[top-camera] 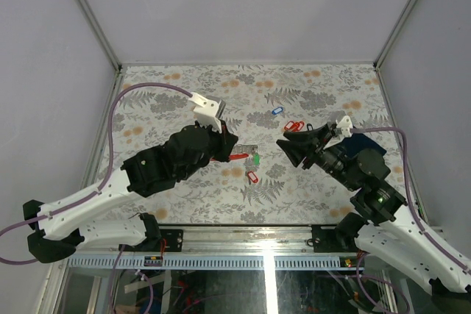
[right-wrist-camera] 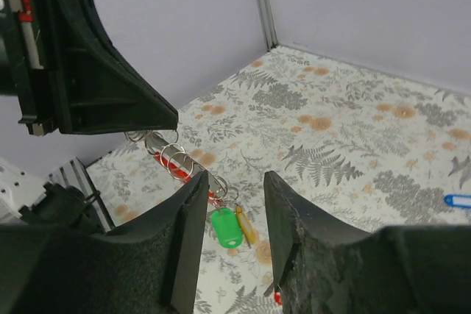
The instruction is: Put the keys on the keyring
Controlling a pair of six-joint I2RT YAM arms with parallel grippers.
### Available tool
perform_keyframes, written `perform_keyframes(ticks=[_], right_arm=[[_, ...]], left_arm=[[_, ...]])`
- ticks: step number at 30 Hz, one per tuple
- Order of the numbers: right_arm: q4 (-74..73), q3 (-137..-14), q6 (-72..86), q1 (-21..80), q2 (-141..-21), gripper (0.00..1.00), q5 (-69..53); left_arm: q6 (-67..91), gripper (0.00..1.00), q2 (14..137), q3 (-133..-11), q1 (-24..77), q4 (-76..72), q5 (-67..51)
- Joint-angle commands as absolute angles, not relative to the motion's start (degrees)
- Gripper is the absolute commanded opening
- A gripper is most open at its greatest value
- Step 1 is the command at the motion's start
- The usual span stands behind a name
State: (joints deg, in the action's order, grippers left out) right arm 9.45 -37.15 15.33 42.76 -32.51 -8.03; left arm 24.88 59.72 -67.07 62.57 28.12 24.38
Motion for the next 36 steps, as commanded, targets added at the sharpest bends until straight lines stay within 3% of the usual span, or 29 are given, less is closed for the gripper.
perform_keyframes(ticks=[1,14,24,30,32,36], right_arm=[[6.4,-41.9,24.5,43.1,-33.8,0.40,-2.0],[13.8,-40.4,45.6,43.1,-37.5,0.38,-3.4],[19.5,-39.8,48.5,43.1,-42.1,0.42,-6.1],[20.9,-40.3,31.5,43.1,-42.0,0.44,-12.1],[16.2,-42.4,22.4,43.2,-41.8,0.45,-14.9],[0.0,-49.3,2.5,43.1,-43.3,0.58,-23.4]], left_arm=[[27.2,0.00,58.6,-70.0,62.3,22.7,27.4],[29.4,0.00,60.7,-72.1,62.3,21.5,30.0],[31.5,0.00,61.8,-72.1,62.2,19.1,31.5],[30.1,0.00,62.4,-72.6,62.3,18.9,29.7],[29.3,0.00,62.4,-72.8,62.3,19.1,29.0],[27.8,0.00,62.3,-73.4,62.2,19.9,27.6]])
